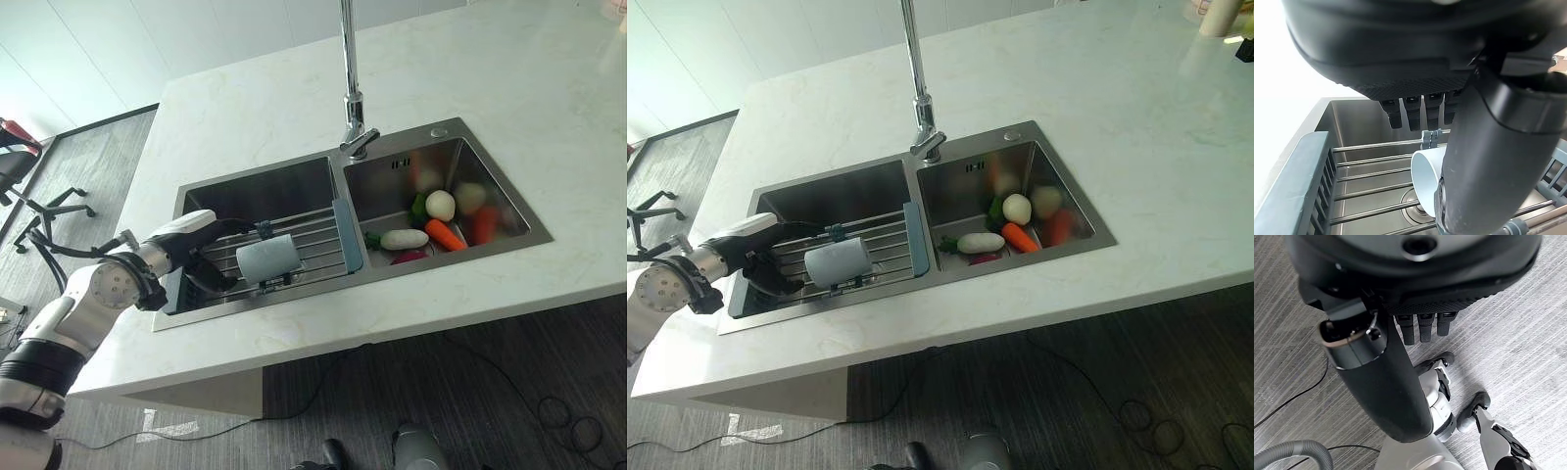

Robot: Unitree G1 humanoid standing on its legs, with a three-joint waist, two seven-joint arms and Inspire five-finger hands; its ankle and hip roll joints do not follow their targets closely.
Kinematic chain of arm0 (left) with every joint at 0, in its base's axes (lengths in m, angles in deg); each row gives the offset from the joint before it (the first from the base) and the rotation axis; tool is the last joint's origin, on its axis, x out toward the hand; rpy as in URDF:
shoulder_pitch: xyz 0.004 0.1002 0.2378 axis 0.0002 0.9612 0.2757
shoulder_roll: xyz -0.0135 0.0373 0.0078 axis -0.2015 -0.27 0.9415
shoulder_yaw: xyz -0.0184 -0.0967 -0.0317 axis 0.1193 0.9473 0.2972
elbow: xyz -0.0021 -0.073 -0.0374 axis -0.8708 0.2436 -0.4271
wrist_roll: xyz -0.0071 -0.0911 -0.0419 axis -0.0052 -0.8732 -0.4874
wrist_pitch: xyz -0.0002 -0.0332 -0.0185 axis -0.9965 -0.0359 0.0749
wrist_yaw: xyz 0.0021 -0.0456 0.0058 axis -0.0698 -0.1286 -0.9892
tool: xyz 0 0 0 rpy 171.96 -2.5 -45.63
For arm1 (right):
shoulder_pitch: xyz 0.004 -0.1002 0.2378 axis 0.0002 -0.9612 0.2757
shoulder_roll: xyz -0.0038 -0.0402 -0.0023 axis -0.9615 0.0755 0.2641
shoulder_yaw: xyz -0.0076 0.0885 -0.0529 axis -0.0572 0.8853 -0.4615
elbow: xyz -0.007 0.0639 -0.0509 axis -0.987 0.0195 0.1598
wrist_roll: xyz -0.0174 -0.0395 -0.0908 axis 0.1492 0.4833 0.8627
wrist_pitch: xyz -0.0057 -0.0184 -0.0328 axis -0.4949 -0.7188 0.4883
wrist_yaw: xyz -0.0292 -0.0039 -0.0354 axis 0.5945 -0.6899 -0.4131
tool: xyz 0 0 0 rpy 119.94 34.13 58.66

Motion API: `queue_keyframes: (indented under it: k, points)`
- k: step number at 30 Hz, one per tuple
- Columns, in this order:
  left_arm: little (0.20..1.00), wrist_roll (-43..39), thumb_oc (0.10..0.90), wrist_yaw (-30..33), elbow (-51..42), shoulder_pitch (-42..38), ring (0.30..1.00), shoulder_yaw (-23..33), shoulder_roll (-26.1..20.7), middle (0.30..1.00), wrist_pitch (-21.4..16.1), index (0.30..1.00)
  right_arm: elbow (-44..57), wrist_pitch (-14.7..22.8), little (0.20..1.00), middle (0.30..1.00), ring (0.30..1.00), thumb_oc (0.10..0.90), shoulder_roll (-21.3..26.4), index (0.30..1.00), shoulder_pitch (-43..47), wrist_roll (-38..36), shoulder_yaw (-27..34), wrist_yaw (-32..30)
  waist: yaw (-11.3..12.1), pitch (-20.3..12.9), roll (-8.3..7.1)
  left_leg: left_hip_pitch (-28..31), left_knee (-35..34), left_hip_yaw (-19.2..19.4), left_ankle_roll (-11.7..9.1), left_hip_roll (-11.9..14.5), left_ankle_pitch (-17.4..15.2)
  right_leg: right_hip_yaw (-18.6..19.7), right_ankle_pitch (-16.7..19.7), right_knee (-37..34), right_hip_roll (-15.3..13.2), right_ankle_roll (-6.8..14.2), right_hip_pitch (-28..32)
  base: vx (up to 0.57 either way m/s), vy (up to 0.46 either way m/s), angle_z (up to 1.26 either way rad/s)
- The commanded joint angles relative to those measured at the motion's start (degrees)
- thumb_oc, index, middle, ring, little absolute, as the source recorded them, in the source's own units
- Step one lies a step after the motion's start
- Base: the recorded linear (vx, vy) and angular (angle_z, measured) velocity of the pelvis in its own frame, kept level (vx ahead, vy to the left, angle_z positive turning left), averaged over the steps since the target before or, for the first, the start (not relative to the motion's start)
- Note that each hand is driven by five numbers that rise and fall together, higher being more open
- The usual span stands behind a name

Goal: Place the dishes in the dishwasher.

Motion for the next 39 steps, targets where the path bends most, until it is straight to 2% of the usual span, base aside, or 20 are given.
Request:
queue_keyframes:
  k: [1, 8, 12, 19, 24, 30, 39]
  points:
    - [0.900, -4.1, 0.800, 4.0, -0.1, -4.3, 0.900, 9.6, 0.2, 0.900, -0.3, 0.900, -0.2, 1.0, 0.900, 0.900, 0.900, 0.800, 0.9, 0.900, -2.1, -0.1, -0.4, 0.6, -1.5, -0.6, 0.86, -1.1, 9.0, -1.4, -2.0, 2.7, -14.1, 3.1, 2.4, -11.2, -3.1, 10.0, 4.1, 0.00, 0.000, 0.00]
    - [0.900, -7.4, 0.800, 0.7, -0.7, -4.8, 0.900, 8.5, 1.1, 0.900, 1.9, 0.900, -0.6, 1.3, 0.900, 0.900, 0.900, 0.800, 1.2, 0.900, -2.1, 0.3, -0.5, 0.8, -1.7, -0.6, 1.22, -0.8, 9.0, -1.1, -2.1, 2.7, -14.1, 3.2, 2.4, -11.2, -3.3, 10.1, 4.2, 0.00, 0.000, 0.00]
    - [0.900, -11.1, 0.800, -3.3, -1.0, -4.9, 0.900, 7.6, 1.6, 0.900, 5.1, 0.900, -0.7, 1.3, 0.900, 0.900, 0.900, 0.800, 1.5, 0.900, -2.0, 0.1, -0.3, 0.7, -2.0, -0.5, 1.55, -0.8, 9.0, -0.8, -2.0, 2.6, -14.1, 3.4, 2.5, -11.2, -3.3, 10.2, 4.0, 0.00, 0.000, 0.00]
    - [0.900, -12.8, 0.800, -5.3, -0.5, -6.2, 0.900, 6.1, 1.2, 0.900, 7.2, 0.900, -0.1, 1.9, 0.900, 0.900, 0.900, 0.800, 1.8, 0.900, -2.0, -0.6, 0.0, 0.6, -2.4, -0.3, 2.08, -0.6, 9.0, -0.7, -1.8, 2.1, -14.2, 3.9, 2.6, -11.2, -3.2, 10.2, 3.9, 0.00, 0.002, -0.02]
    - [0.900, -12.5, 0.800, -5.3, 1.8, -6.5, 0.900, 5.4, 1.2, 0.900, 7.4, 0.900, 0.6, 2.0, 0.900, 0.900, 0.900, 0.800, 2.1, 0.900, -2.1, -4.0, 0.8, -0.3, -3.0, -0.3, 2.40, -0.4, 9.0, -0.2, -1.7, 2.0, -14.3, 4.4, 2.8, -11.2, -3.2, 10.4, 3.7, 0.01, 0.004, -0.05]
    - [0.900, -11.8, 0.800, -3.4, 5.9, -6.0, 0.900, 5.9, 1.7, 0.900, 5.5, 0.900, 0.3, 0.7, 0.900, 0.900, 0.900, 0.800, 2.6, 0.900, -3.0, -3.6, 2.4, 0.2, -4.0, -0.1, 2.52, 0.0, 9.0, 0.5, -1.5, 1.7, -14.5, 5.4, 3.2, -11.2, -3.3, 10.6, 3.3, 0.03, 0.010, -0.11]
    - [0.900, -11.8, 0.800, -1.2, 7.6, -7.3, 0.900, 5.4, 3.5, 0.900, 5.7, 0.900, 1.7, 0.2, 0.900, 0.900, 0.900, 0.800, 3.1, 0.900, -3.7, -4.3, 2.2, 0.9, -4.7, 0.6, 2.86, -0.2, 9.0, 1.3, -1.7, 1.9, -14.1, 5.4, 3.6, -11.2, -3.7, 10.8, 2.6, 0.00, 0.016, -0.07]
